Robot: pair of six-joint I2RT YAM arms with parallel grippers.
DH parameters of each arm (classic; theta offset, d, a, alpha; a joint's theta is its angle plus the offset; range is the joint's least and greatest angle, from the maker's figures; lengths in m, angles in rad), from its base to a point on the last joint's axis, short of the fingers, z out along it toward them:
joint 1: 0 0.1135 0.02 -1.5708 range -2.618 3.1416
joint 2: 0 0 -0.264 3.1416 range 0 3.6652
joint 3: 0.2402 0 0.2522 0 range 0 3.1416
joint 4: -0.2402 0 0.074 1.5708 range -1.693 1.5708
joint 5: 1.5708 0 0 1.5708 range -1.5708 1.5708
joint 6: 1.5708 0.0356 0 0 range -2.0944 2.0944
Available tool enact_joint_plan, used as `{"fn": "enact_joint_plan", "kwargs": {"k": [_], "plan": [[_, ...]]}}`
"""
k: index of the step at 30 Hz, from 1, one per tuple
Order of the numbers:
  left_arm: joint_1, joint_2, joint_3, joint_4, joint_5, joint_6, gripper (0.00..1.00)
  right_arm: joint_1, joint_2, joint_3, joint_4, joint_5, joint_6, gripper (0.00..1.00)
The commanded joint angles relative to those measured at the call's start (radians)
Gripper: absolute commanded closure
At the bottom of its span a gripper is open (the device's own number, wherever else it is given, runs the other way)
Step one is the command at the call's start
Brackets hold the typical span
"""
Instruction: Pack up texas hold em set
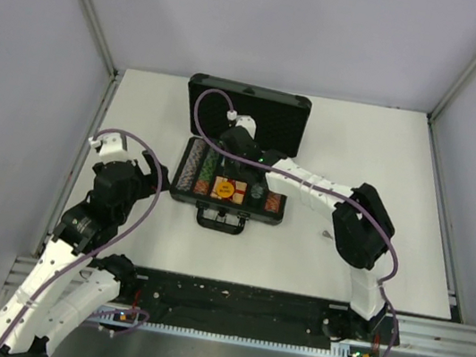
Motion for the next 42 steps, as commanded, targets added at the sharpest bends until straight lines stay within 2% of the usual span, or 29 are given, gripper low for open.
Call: {"fn": "enact_joint_plan", "kwargs": {"k": [1, 9, 20, 26, 34, 39, 42], "plan": [[0.003, 0.001, 0.024, 0.021, -0.011, 0.000, 0.01, -0.008, 0.034, 0.068, 0.029, 0.017, -0.021, 0.85], [0.002, 0.006, 0.024, 0.026, -0.005, 0.004, 0.02, -0.007, 0.040, 0.098, 0.007, 0.029, -0.023, 0.69], [0.003, 0.015, 0.033, 0.043, 0.012, 0.009, 0.02, -0.031, -0.170, 0.013, -0.065, 0.076, -0.011, 0.63], [0.003, 0.032, 0.027, 0.067, 0.037, 0.009, 0.02, -0.097, -0.380, -0.219, -0.143, 0.130, 0.058, 0.62], [0.002, 0.061, 0.022, 0.104, 0.074, 0.001, 0.02, -0.215, -0.595, -0.595, -0.283, 0.257, 0.247, 0.54], [0.002, 0.068, 0.022, 0.115, 0.086, 0.007, 0.02, -0.252, -0.705, -0.768, -0.293, 0.254, 0.288, 0.32], [0.002, 0.073, 0.021, 0.123, 0.097, 0.008, 0.02, -0.286, -0.721, -0.817, -0.298, 0.233, 0.296, 0.27]]}}
